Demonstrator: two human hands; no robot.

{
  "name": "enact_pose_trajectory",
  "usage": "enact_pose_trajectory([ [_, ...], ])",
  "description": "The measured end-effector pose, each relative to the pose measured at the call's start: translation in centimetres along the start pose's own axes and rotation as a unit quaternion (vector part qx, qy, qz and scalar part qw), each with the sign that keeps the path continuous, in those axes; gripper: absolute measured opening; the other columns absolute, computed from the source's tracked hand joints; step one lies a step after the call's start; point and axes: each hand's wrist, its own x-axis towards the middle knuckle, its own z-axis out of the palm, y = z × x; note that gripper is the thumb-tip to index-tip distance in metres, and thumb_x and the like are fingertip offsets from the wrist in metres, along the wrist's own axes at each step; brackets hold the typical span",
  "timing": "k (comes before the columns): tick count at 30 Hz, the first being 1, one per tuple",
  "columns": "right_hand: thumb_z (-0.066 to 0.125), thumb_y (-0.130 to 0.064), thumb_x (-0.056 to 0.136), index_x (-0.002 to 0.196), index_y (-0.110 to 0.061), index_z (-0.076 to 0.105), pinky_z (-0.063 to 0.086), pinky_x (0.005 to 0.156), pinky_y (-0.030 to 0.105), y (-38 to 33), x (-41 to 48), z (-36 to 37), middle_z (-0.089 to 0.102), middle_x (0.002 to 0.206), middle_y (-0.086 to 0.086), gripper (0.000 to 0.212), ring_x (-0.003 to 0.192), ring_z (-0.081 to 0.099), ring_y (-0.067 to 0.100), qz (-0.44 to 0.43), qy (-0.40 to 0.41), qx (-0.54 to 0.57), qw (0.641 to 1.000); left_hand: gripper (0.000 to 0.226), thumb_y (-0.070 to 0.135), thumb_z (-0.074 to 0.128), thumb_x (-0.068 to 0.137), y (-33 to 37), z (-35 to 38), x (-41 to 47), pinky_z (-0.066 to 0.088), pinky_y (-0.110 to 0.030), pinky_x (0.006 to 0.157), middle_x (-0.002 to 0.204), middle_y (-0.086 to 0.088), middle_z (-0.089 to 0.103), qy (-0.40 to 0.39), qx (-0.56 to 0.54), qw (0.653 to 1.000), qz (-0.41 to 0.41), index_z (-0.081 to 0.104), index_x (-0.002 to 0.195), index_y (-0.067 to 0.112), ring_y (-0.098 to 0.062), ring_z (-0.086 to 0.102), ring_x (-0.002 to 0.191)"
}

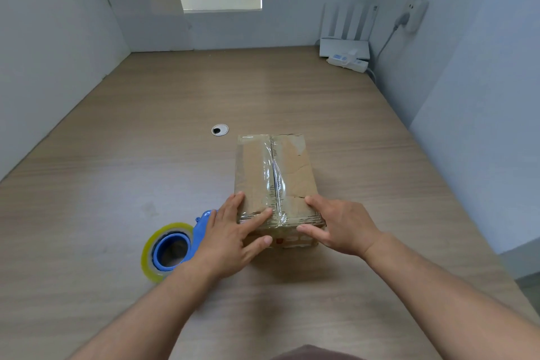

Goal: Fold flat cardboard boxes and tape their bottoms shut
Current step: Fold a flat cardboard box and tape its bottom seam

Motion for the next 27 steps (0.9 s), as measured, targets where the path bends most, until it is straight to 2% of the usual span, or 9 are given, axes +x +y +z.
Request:
enact_pose_trajectory([
  [3,0.035,-0.077,0.08,0.133,-0.032,0.038,0.046,0.075,0.033,-0.3,-0.4,-0.2,0.065,0.113,-0.007,0.07,0.102,0.062,0.02,0.027,-0.005,0.012,1.0,0.042,0.049,0.055,0.089,-0.2,-1.5,-0.2,0.023,-0.025,0.113,0.157,0.004,0.012,0.008,-0.193,0.981,0.0,0.046,0.13,0.052,-0.016,0.012,0.146],
  [6,0.028,-0.083,0.075,0.149,-0.029,0.011,0.045,0.088,0.038,-1.4,0.4,-0.5,0.055,0.132,0.003,0.093,0.119,0.053,0.025,0.17,-0.007,0.08,0.982,0.059,0.049,0.049,0.089,-0.1,-1.9,0.8,0.029,-0.01,0.101,0.153,0.006,0.022,0.107,-0.292,0.949,-0.059,0.031,0.144,0.04,-0.011,0.021,0.143],
  [9,0.029,-0.086,0.072,0.151,-0.023,-0.007,0.04,0.096,0.042,-3.3,2.1,0.1,0.043,0.141,0.011,0.108,0.128,0.043,0.028,0.282,-0.023,0.134,0.95,0.072,0.045,0.046,0.095,1.0,-1.1,3.0,0.023,-0.031,0.115,0.154,-0.007,0.027,0.133,-0.329,0.926,-0.129,0.014,0.152,0.013,-0.021,0.026,0.142],
  [12,0.034,-0.083,0.075,0.15,-0.017,-0.012,0.042,0.093,0.041,-4.1,2.5,1.2,0.043,0.142,0.012,0.11,0.126,0.046,0.028,0.307,-0.067,0.145,0.938,0.076,0.04,0.05,0.095,1.7,0.6,4.3,0.032,-0.04,0.111,0.146,-0.014,0.037,0.126,-0.333,0.919,-0.168,0.012,0.149,0.003,-0.03,0.038,0.134],
  [17,0.029,-0.073,0.086,0.152,-0.015,-0.006,0.044,0.083,0.037,-2.5,1.2,2.6,0.055,0.134,0.013,0.094,0.113,0.057,0.032,0.253,-0.081,0.126,0.956,0.09,0.048,0.049,0.093,0.7,2.7,3.6,0.031,-0.035,0.112,0.153,-0.005,0.032,0.094,-0.327,0.923,-0.179,-0.012,0.152,0.018,-0.022,0.037,0.136],
  [20,0.031,-0.054,0.097,0.149,-0.019,0.023,0.044,0.086,0.038,-1.2,0.6,2.8,0.058,0.131,0.011,0.064,0.113,0.057,0.035,0.209,-0.049,0.181,0.96,0.088,0.053,0.045,0.093,0.6,2.5,3.9,0.028,-0.03,0.108,0.155,-0.003,0.027,0.093,-0.32,0.926,-0.178,-0.011,0.152,0.018,-0.02,0.031,0.14],
  [23,0.028,-0.052,0.097,0.12,-0.026,0.058,0.044,0.094,0.037,0.2,0.1,2.1,0.065,0.119,0.005,0.046,0.114,0.057,0.027,0.243,-0.046,0.341,0.907,0.08,0.053,0.041,0.095,0.5,1.6,4.1,0.03,-0.031,0.107,0.153,-0.003,0.031,0.087,-0.323,0.926,-0.174,0.002,0.153,0.015,-0.022,0.036,0.136],
  [25,0.027,-0.057,0.095,0.125,-0.024,0.06,0.038,0.103,0.031,0.7,0.7,1.2,0.061,0.127,0.002,0.056,0.121,0.054,0.021,0.271,-0.037,0.405,0.872,0.069,0.055,0.039,0.093,0.4,0.5,4.6,0.039,-0.031,0.093,0.141,-0.004,0.047,0.101,-0.361,0.908,-0.185,0.024,0.146,0.014,-0.021,0.049,0.118],
  [27,0.027,-0.057,0.096,0.136,-0.018,0.051,0.028,0.103,0.023,0.4,2.3,0.3,0.052,0.139,0.0,0.061,0.131,0.044,0.018,0.27,-0.037,0.426,0.863,0.067,0.061,0.034,0.093,0.3,-0.8,5.3,0.036,-0.032,0.089,0.135,-0.003,0.05,0.103,-0.4,0.886,-0.212,0.032,0.142,0.016,-0.019,0.048,0.112],
])
